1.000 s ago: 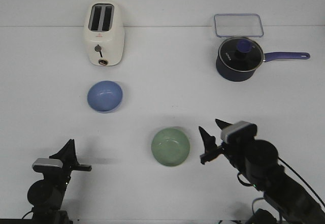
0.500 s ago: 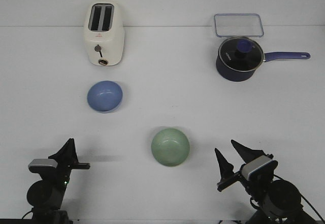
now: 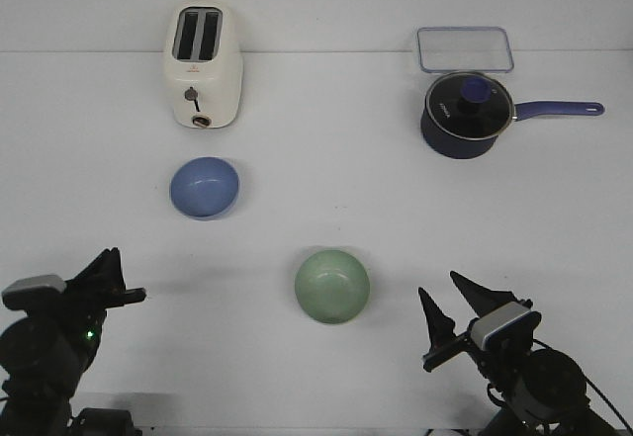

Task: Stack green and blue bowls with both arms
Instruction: 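Reach the left gripper to the light blue bowl's rim and grasp it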

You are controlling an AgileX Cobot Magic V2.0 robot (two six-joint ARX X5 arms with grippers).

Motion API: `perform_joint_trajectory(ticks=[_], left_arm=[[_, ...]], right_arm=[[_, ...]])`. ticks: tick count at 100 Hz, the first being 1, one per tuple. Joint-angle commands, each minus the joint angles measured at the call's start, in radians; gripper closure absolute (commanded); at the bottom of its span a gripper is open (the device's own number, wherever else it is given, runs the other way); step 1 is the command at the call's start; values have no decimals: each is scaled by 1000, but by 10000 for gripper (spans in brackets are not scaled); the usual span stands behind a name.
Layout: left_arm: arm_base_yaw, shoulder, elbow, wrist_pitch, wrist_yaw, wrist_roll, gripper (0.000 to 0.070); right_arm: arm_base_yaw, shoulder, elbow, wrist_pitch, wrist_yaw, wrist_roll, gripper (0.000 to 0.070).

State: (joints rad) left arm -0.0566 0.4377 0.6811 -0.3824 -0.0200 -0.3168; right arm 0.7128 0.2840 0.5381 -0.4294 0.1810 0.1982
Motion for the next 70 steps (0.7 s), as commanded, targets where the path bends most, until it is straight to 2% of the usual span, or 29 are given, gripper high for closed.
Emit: perform_joint_trajectory(ticks=[1,5,29,38,70], left_arm=[[0,132,110,-73,3,74,237],[0,198,160,-106,4,80,187],[0,576,328,-129,72,125,197],[0,721,373,-111,101,127,197],[0,1102,497,26,99,129,199]], right_arm=[[9,5,4,10,3,-5,301],[9,5,4,10,3,-5,301],[9,5,4,18,4,-5,301],[9,5,4,19,4,-5,301],[9,5,4,18,4,-6,301]])
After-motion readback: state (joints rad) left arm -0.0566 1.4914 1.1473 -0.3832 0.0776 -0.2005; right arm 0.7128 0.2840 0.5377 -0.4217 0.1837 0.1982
